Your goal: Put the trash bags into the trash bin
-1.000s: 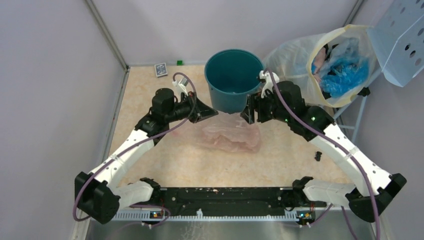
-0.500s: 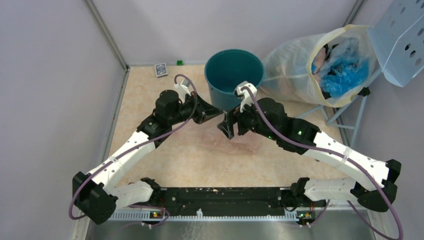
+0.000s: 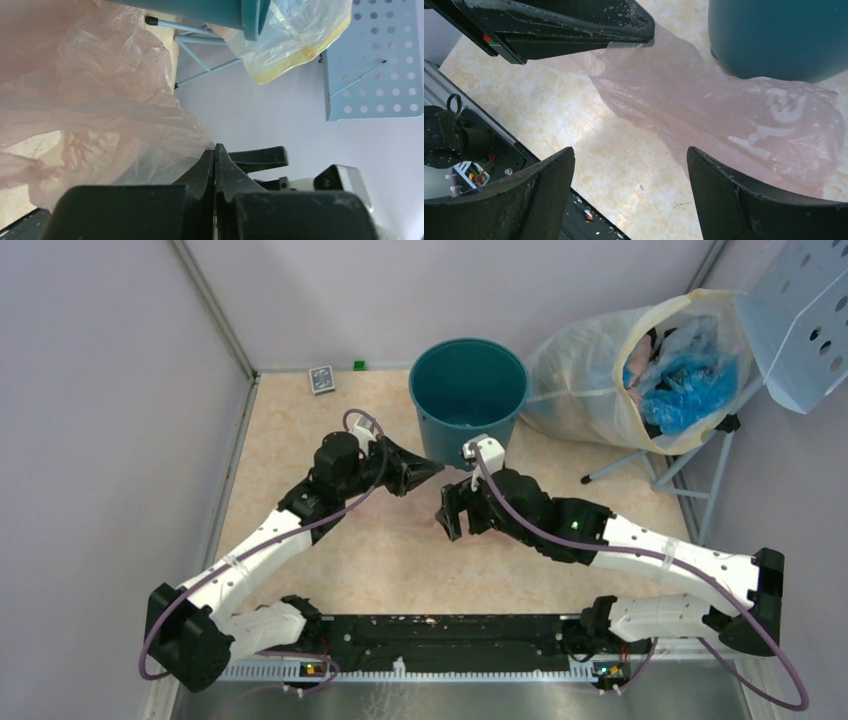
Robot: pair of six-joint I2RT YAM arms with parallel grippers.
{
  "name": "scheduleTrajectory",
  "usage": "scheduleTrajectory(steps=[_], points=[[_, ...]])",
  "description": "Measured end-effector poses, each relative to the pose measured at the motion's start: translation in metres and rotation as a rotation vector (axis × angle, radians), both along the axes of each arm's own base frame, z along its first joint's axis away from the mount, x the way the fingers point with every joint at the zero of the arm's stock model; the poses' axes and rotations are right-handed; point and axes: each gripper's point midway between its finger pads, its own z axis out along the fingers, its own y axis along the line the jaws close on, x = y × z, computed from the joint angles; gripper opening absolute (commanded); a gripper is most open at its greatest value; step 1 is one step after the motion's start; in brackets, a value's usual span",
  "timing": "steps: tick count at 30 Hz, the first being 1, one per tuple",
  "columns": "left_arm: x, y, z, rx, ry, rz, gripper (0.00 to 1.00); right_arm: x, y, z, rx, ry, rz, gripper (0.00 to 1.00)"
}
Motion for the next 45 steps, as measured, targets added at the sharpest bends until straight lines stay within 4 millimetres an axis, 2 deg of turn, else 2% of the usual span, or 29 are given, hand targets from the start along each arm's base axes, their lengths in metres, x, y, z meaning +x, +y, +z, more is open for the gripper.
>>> scheduleTrajectory(steps=[9,13,15,17,20,21,22,27,29,31,35,37,39,41,45], points=[[-0.004,-0.007,0.015,-0.083,0.037,-0.016,0.00,0.009,0.018,-0.026,-0.067,-0.019,-0.065,0.77],[-0.007,-0.008,0.014,-0.083,0.048,-0.031,0.00,0.017,0.011,-0.031,-0.081,-0.043,-0.121,0.67],[-0.008,-0.009,0.013,-0.083,0.055,-0.033,0.00,0.019,0.008,-0.035,-0.090,-0.048,-0.136,0.74],[-0.010,-0.009,0.013,-0.086,0.065,-0.040,0.00,0.020,0.003,-0.041,-0.109,-0.051,-0.153,0.91],[-0.014,-0.009,0.013,-0.088,0.081,-0.051,0.00,0.021,-0.006,-0.049,-0.143,-0.061,-0.168,0.91],[-0.015,-0.008,0.013,-0.089,0.085,-0.055,0.00,0.022,-0.008,-0.051,-0.154,-0.063,-0.165,0.84],[-0.017,-0.008,0.013,-0.089,0.088,-0.060,0.00,0.022,-0.010,-0.053,-0.161,-0.063,-0.164,0.71],[-0.021,-0.008,0.012,-0.084,0.099,-0.074,0.00,0.028,-0.015,-0.054,-0.167,-0.049,-0.145,0.00],[-0.022,-0.008,0.010,-0.076,0.096,-0.079,0.03,0.028,-0.018,-0.054,-0.152,-0.038,-0.134,0.00],[-0.022,-0.007,0.008,-0.063,0.089,-0.085,0.16,0.027,-0.022,-0.050,-0.127,-0.024,-0.118,0.00],[-0.019,0.001,-0.001,-0.016,0.073,-0.106,0.62,0.022,-0.028,-0.036,-0.058,0.000,-0.081,0.00],[-0.010,0.009,-0.003,0.027,0.050,-0.107,0.80,0.018,-0.030,-0.033,-0.042,0.015,-0.062,0.00],[0.001,0.016,0.001,0.087,0.022,-0.112,0.89,0.012,-0.032,-0.033,-0.034,0.041,-0.039,0.00],[0.012,0.020,0.018,0.148,-0.058,-0.123,0.93,0.005,-0.033,-0.035,-0.038,0.073,-0.016,0.00],[0.018,0.026,0.049,0.283,-0.236,-0.187,0.99,-0.002,-0.036,-0.040,-0.035,0.134,0.017,0.00]])
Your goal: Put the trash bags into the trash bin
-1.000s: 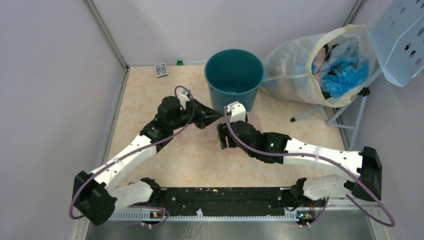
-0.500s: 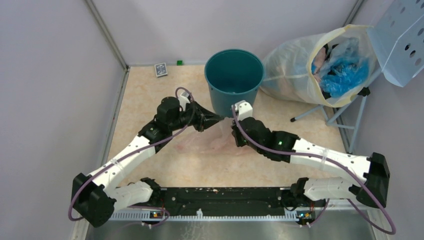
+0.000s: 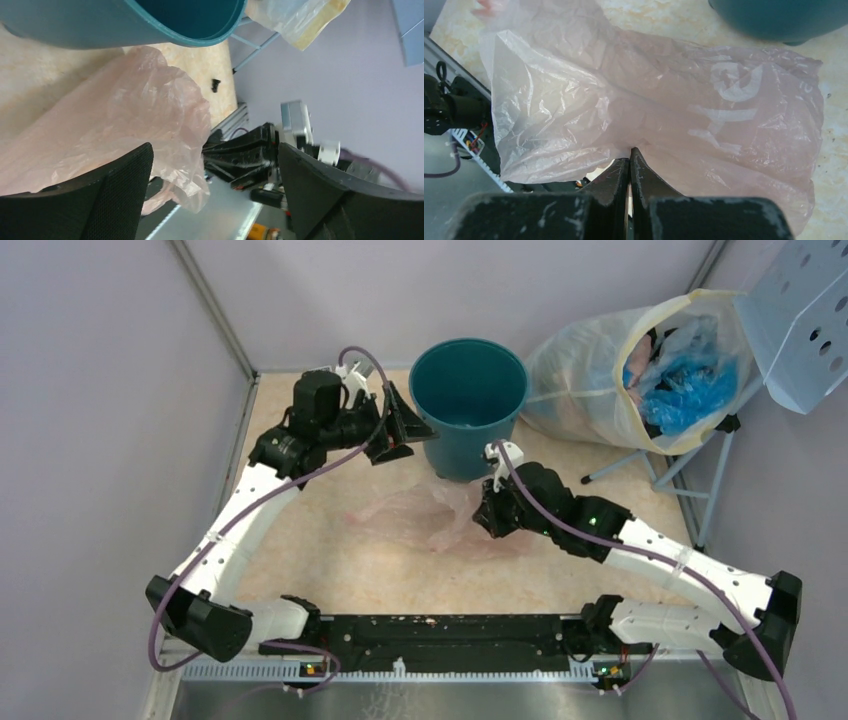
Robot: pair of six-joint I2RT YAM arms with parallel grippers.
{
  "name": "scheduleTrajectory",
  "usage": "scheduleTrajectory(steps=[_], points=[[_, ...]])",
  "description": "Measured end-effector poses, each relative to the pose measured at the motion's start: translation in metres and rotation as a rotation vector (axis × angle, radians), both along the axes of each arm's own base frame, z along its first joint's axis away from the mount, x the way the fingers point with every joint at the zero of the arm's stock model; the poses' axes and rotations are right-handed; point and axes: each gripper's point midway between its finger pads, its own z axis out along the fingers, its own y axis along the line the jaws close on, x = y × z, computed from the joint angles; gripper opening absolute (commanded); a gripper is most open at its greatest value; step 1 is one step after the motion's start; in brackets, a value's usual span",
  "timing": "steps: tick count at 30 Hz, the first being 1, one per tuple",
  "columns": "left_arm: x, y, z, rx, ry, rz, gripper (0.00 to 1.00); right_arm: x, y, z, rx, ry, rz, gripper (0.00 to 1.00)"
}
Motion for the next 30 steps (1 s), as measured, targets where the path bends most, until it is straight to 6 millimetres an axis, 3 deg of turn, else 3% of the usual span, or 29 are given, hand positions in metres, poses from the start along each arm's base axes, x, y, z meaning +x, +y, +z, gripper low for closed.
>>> scheduleTrajectory(steps=[3,6,9,13,19,26,30], points=[[-0.005,0.010,0.004,0.122,-0.098,-0.053,0.99,0.003,-0.007,0.000,0.022,0.046,-0.007,0.00],[-0.009,0.028,-0.014,0.271,-0.149,-0.067,0.99,0.009,-0.012,0.003,0.044,0.071,-0.016,0.00],[-0.015,0.049,-0.044,0.412,-0.174,-0.069,0.99,0.008,-0.011,0.006,0.069,0.094,0.007,0.00],[-0.039,0.072,-0.086,0.517,-0.183,-0.102,0.99,0.003,-0.008,0.005,0.086,0.130,0.045,0.00],[-0.066,0.092,-0.119,0.574,-0.293,-0.121,0.99,0.006,-0.013,0.006,0.108,0.169,0.059,0.00],[-0.058,0.094,-0.132,0.609,-0.381,-0.134,0.99,0.005,-0.015,0.016,0.141,0.188,0.109,0.00],[-0.055,0.087,-0.153,0.608,-0.378,-0.187,0.99,0.002,-0.015,0.026,0.148,0.182,0.141,0.00]])
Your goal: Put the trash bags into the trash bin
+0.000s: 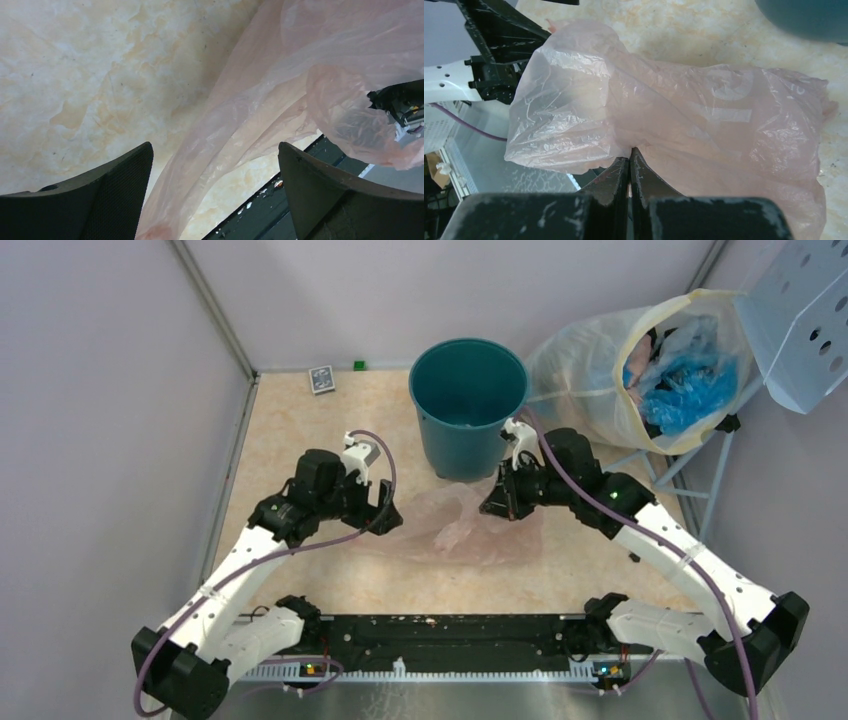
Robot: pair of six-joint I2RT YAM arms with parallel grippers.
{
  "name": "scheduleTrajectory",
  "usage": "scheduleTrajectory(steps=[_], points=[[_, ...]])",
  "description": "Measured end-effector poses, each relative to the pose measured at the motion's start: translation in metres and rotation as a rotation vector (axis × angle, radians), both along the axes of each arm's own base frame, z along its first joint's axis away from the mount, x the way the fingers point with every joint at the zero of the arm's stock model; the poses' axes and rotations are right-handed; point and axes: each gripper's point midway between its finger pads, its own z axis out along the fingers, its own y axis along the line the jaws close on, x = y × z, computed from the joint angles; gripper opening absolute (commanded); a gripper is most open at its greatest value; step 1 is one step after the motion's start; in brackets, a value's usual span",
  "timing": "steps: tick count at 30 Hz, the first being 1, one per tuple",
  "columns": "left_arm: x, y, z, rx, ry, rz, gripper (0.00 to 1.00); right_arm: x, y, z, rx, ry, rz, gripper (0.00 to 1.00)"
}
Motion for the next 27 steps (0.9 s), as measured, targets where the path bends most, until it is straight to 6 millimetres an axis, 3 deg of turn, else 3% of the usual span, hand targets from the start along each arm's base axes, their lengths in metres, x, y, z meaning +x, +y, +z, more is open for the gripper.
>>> scheduleTrajectory(steps=[16,23,27], points=[[0.005,-0.012,-0.028,0.018,0.019,-0.106,0.93,0.009,-0.020,0.005,-0.018,-0.006,-0.001,0.00],[-0.005,-0.022,-0.033,-0.029,0.058,-0.172,0.68,0.018,-0.029,0.009,-0.018,-0.021,-0.015,0.00],[-0.006,-0.024,-0.034,-0.032,0.060,-0.190,0.64,0.026,-0.034,0.008,-0.026,-0.021,-0.023,0.00]])
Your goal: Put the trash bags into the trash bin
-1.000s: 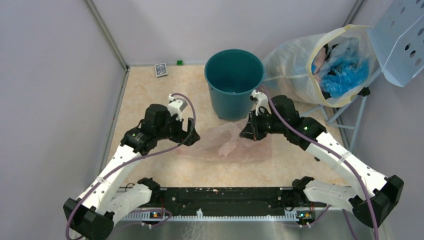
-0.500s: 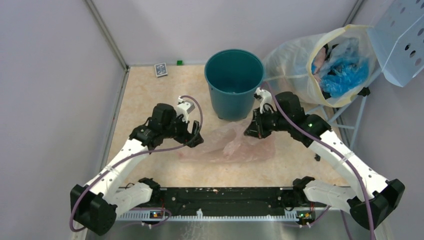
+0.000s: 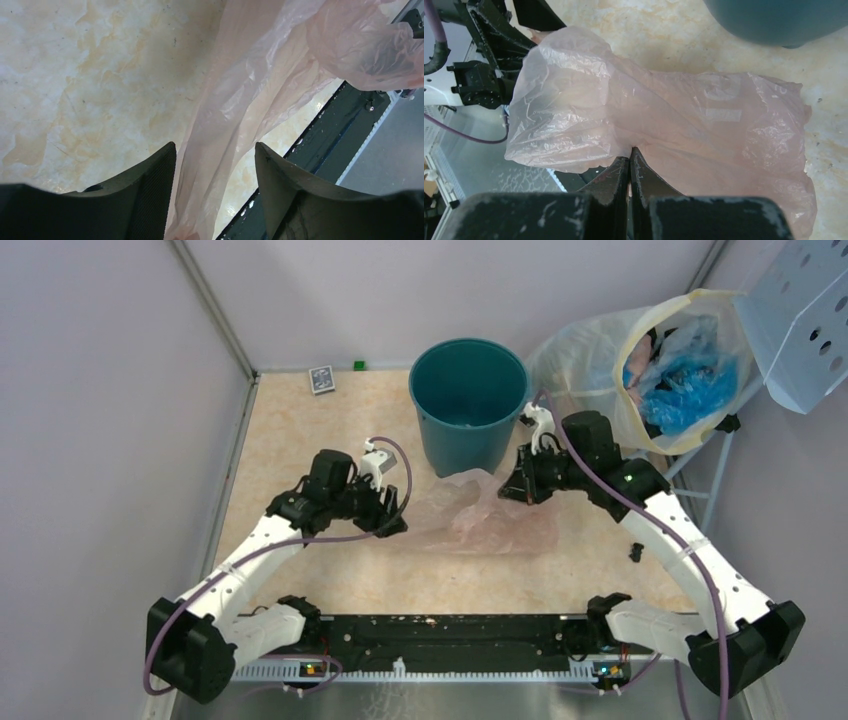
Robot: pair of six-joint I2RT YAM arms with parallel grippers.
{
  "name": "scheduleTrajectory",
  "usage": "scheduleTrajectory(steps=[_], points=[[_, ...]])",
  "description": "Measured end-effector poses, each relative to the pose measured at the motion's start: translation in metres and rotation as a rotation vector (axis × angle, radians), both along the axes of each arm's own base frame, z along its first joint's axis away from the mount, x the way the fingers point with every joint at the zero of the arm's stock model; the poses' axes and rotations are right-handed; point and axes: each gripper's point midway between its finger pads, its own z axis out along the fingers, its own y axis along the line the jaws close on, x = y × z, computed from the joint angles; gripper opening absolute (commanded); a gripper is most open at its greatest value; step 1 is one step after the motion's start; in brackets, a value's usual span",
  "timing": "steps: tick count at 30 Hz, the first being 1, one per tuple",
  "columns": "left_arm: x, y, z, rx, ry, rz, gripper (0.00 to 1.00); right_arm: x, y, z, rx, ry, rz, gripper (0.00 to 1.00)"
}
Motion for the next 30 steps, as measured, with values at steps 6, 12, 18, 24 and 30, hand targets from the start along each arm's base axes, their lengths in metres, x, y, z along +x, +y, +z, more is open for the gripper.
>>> scheduleTrajectory(steps=[6,12,18,24,30], points=[[0.003,0.001,-0.001,0.008,-0.012,0.002,0.55,0.011,-0.011,0.002,-0.005,-0.008,-0.026,0.00],[0.014,0.003,-0.003,0.051,0.010,0.036,0.28,0.017,-0.019,0.003,-0.005,-0.015,-0.049,0.00],[0.029,0.010,0.010,0.082,-0.024,0.115,0.00,0.023,-0.023,-0.004,-0.026,-0.006,-0.063,0.04],[0.047,0.007,0.078,0.020,-0.087,0.213,0.00,0.031,-0.020,-0.014,-0.031,0.040,-0.085,0.36],[0.036,-0.002,0.165,-0.204,-0.123,0.284,0.00,0.035,0.003,-0.010,-0.080,0.014,-0.127,0.71]])
